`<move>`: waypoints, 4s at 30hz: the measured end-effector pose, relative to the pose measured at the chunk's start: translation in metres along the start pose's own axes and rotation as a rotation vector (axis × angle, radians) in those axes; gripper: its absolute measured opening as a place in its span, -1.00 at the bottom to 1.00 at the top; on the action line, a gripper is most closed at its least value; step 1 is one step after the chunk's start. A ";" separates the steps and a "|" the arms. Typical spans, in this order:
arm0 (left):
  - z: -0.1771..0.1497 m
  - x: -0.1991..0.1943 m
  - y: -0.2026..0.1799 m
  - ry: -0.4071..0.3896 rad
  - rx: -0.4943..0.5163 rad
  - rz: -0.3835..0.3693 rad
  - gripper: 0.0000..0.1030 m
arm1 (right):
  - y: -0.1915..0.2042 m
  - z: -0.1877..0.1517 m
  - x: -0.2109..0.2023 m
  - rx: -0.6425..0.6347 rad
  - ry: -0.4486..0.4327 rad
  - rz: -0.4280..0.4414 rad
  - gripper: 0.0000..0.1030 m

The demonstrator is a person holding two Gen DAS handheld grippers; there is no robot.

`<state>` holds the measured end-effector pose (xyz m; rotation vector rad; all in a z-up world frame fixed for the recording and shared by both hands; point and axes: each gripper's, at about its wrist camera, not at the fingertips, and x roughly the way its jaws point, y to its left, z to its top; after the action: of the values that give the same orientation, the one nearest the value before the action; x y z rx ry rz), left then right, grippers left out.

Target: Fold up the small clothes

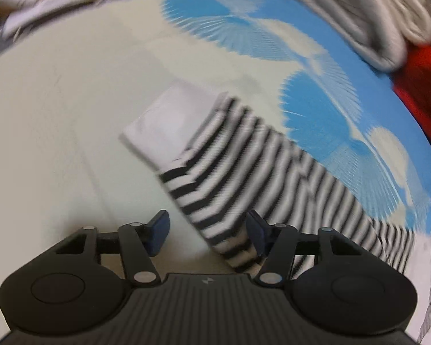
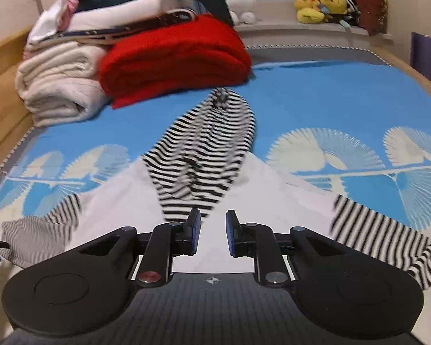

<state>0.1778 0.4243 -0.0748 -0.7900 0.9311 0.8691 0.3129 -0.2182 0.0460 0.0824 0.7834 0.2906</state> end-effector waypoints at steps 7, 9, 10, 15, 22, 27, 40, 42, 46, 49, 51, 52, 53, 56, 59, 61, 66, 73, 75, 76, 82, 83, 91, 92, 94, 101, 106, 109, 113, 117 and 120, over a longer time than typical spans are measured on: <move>-0.005 -0.044 -0.027 -0.150 0.018 0.037 -0.99 | -0.032 -0.008 0.005 0.129 0.068 -0.011 -0.61; -0.014 -0.075 -0.061 -0.236 0.097 -0.017 -0.99 | -0.038 -0.010 0.003 0.146 0.072 -0.018 -0.61; -0.023 -0.095 -0.084 -0.276 0.149 -0.079 -0.99 | -0.040 -0.012 0.002 0.153 0.073 -0.020 -0.61; -0.106 -0.186 -0.188 -0.285 0.415 -0.495 -0.99 | -0.050 -0.019 0.001 0.164 0.087 -0.048 -0.61; -0.222 -0.234 -0.260 0.022 0.800 -0.863 -0.54 | -0.062 -0.026 0.009 0.248 0.117 -0.089 -0.51; -0.196 -0.195 -0.256 0.065 0.669 -0.638 -0.53 | -0.076 -0.034 0.025 0.381 0.154 -0.111 -0.38; -0.160 -0.127 -0.256 0.157 0.632 -0.386 -0.53 | -0.062 -0.054 0.093 0.520 0.295 -0.153 -0.17; -0.166 -0.122 -0.258 0.162 0.667 -0.382 -0.53 | -0.069 -0.055 0.093 0.550 0.273 -0.175 -0.36; -0.180 -0.107 -0.262 0.177 0.739 -0.358 -0.53 | -0.089 -0.057 0.082 0.631 0.190 -0.181 -0.91; -0.194 -0.087 -0.258 0.221 0.776 -0.321 -0.53 | -0.102 -0.061 0.084 0.662 0.215 -0.179 -0.89; -0.204 -0.071 -0.252 0.262 0.813 -0.260 -0.53 | -0.112 -0.068 0.093 0.679 0.301 -0.217 -0.74; -0.208 -0.065 -0.249 0.273 0.828 -0.232 -0.54 | -0.117 -0.072 0.094 0.696 0.309 -0.226 -0.67; -0.210 -0.062 -0.246 0.276 0.834 -0.217 -0.53 | -0.118 -0.073 0.093 0.699 0.296 -0.205 -0.65; -0.212 -0.061 -0.243 0.271 0.864 -0.204 -0.46 | -0.118 -0.071 0.103 0.646 0.352 -0.124 -0.41; -0.212 -0.057 -0.240 0.286 0.858 -0.193 -0.44 | -0.131 -0.063 0.091 0.646 0.314 -0.191 -0.41; -0.211 -0.064 -0.243 0.261 0.860 -0.194 -0.44 | -0.147 -0.044 0.077 0.616 0.222 -0.221 -0.40; -0.211 -0.100 -0.261 0.175 0.905 -0.279 -0.39 | -0.224 -0.017 0.051 0.575 0.053 -0.431 -0.14; -0.215 -0.118 -0.281 0.138 0.917 -0.335 -0.38 | -0.316 -0.028 0.056 0.610 0.108 -0.612 -0.04; -0.215 -0.117 -0.284 0.144 0.905 -0.333 -0.38 | -0.327 -0.037 0.065 0.652 0.146 -0.593 -0.04; -0.215 -0.116 -0.285 0.145 0.901 -0.334 -0.38 | -0.329 -0.039 0.068 0.665 0.152 -0.587 -0.04; -0.215 -0.117 -0.287 0.148 0.901 -0.349 -0.38 | -0.329 -0.040 0.075 0.603 0.147 -0.656 -0.58; -0.215 -0.118 -0.287 0.148 0.901 -0.349 -0.38 | -0.332 -0.040 0.069 0.636 0.126 -0.655 -0.95; -0.209 -0.120 -0.286 0.141 0.879 -0.354 -0.38 | -0.323 -0.058 -0.033 1.020 -0.462 -0.598 -0.96; -0.209 -0.121 -0.286 0.141 0.879 -0.356 -0.38 | -0.326 -0.067 -0.035 1.069 -0.446 -0.626 -0.96; -0.209 -0.121 -0.287 0.143 0.877 -0.361 -0.38 | -0.338 -0.091 -0.033 1.205 -0.375 -0.647 -0.96; -0.209 -0.122 -0.288 0.145 0.879 -0.366 -0.38 | -0.365 -0.135 -0.032 1.380 -0.328 -0.628 -0.86; -0.212 -0.120 -0.289 0.148 0.887 -0.363 -0.38 | -0.387 -0.145 -0.024 1.426 -0.313 -0.564 -0.40; -0.211 -0.120 -0.289 0.149 0.886 -0.360 -0.38 | -0.392 -0.147 -0.021 1.441 -0.306 -0.576 -0.62; -0.204 -0.120 -0.286 0.140 0.866 -0.355 -0.38 | -0.381 -0.132 -0.030 1.363 -0.319 -0.683 -0.87; -0.183 -0.122 -0.279 0.122 0.802 -0.349 -0.38 | -0.341 -0.080 -0.034 1.118 -0.405 -0.748 -0.88; -0.157 -0.126 -0.269 0.091 0.725 -0.341 -0.38 | -0.261 -0.022 -0.037 0.729 -0.568 -0.621 -0.88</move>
<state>0.3206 0.1393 0.0302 -0.3370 1.0571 0.1614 0.3317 -0.4792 0.0090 0.5697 0.2838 -0.6024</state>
